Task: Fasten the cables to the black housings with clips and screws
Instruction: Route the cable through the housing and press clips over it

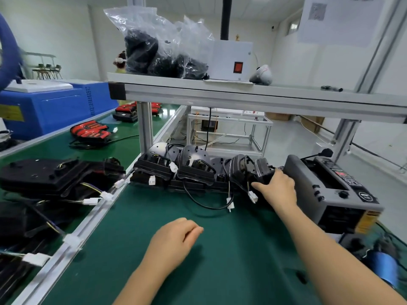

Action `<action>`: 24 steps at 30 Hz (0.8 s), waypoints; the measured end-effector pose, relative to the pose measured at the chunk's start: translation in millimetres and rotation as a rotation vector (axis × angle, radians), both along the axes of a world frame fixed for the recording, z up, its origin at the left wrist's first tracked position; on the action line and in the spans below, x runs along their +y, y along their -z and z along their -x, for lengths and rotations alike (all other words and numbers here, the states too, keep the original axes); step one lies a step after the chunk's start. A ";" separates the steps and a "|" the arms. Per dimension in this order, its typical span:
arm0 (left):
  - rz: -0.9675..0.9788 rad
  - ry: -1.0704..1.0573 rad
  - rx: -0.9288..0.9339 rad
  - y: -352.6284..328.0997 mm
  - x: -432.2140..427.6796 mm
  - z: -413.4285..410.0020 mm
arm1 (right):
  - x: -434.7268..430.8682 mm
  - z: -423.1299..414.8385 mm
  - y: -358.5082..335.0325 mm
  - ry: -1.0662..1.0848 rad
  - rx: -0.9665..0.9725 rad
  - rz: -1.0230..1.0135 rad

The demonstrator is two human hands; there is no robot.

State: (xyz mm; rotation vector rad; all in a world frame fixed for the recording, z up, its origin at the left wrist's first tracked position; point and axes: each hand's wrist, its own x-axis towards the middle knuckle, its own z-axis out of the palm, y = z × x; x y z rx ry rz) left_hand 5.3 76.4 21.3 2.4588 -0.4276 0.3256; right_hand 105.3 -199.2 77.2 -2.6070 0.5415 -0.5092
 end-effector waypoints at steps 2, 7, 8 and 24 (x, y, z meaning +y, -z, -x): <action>0.030 -0.010 -0.006 1.9 2.1 -0.6 | 0.3 -5.2 2.2 0.030 -0.001 0.171; 0.071 -0.013 -0.012 2.5 3.6 -0.5 | 1.6 -11.1 -2.3 0.006 -0.064 0.259; 0.080 -0.011 -0.009 2.8 3.5 -0.1 | 1.5 -11.8 -4.6 0.000 -0.090 0.257; 0.442 -0.099 0.179 -13.4 -2.1 -3.2 | 27.8 64.8 -51.9 -0.298 -0.504 0.315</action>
